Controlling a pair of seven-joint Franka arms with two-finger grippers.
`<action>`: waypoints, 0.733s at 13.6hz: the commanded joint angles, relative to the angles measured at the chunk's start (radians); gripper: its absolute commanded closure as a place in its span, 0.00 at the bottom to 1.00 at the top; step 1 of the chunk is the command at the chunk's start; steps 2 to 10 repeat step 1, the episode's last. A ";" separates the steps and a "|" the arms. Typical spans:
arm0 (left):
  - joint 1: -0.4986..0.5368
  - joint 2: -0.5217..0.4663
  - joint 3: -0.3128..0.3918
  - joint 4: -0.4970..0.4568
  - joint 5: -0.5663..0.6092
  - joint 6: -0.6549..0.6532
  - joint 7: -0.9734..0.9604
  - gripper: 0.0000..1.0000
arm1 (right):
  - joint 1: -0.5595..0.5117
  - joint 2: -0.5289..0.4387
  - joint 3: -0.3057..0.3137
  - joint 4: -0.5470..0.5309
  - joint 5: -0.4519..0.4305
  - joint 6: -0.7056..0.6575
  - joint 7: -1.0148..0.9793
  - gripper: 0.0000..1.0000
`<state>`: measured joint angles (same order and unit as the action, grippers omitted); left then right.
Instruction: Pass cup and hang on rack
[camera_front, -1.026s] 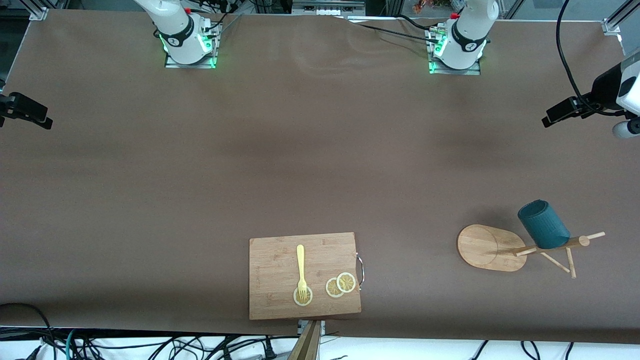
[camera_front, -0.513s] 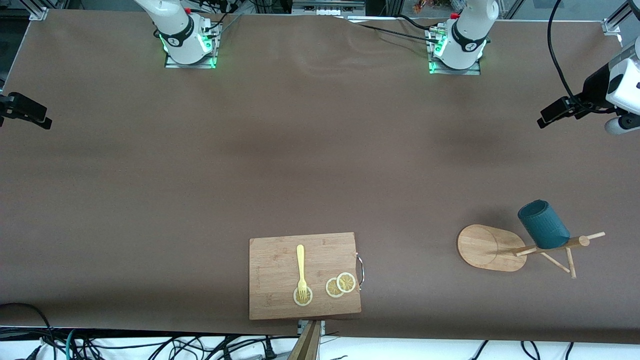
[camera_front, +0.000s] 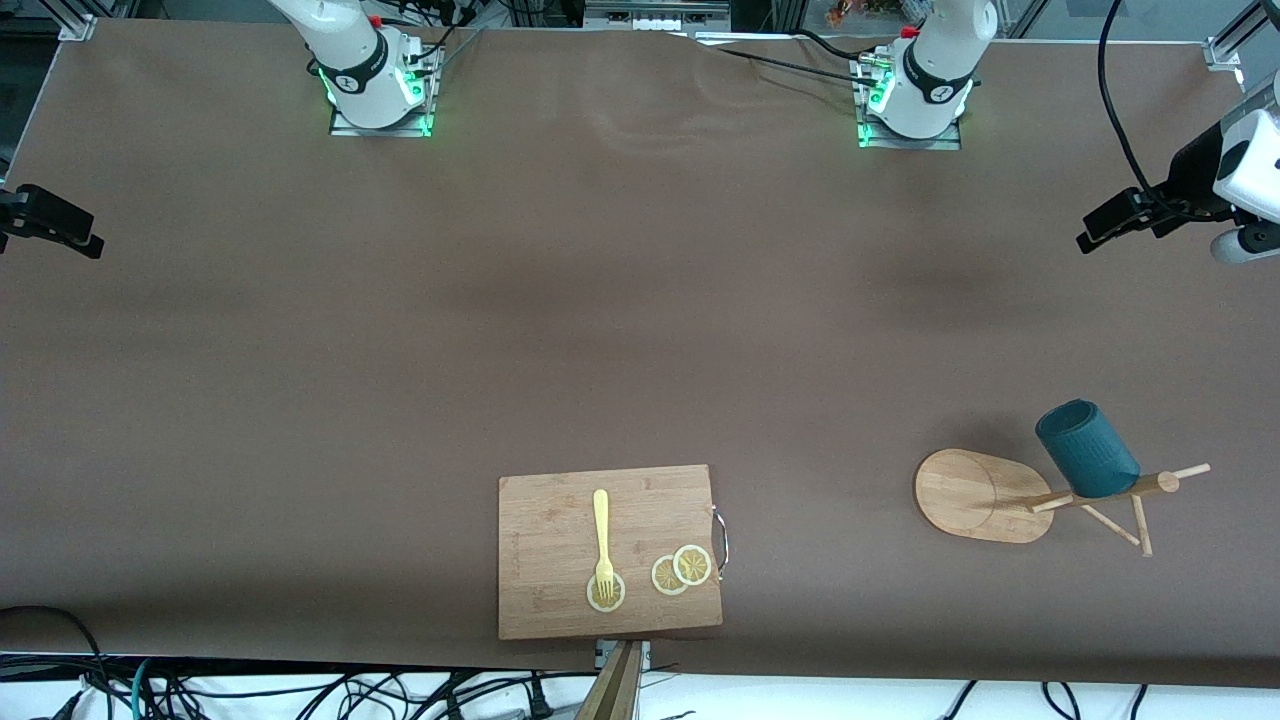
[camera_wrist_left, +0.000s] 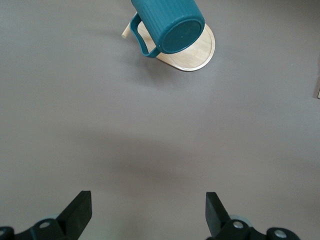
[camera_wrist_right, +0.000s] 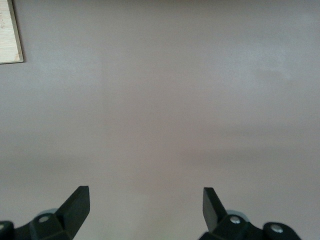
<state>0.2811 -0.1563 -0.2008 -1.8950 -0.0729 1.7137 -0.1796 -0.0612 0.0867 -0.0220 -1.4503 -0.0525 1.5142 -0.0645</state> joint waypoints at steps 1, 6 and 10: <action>-0.008 -0.016 0.009 -0.007 0.019 0.009 0.023 0.00 | -0.009 -0.007 0.004 -0.004 0.000 -0.002 -0.018 0.00; -0.008 -0.016 0.009 -0.007 0.019 0.009 0.023 0.00 | -0.009 -0.007 0.004 -0.004 0.000 -0.002 -0.018 0.00; -0.008 -0.016 0.009 -0.007 0.019 0.009 0.023 0.00 | -0.009 -0.007 0.004 -0.004 0.000 -0.002 -0.018 0.00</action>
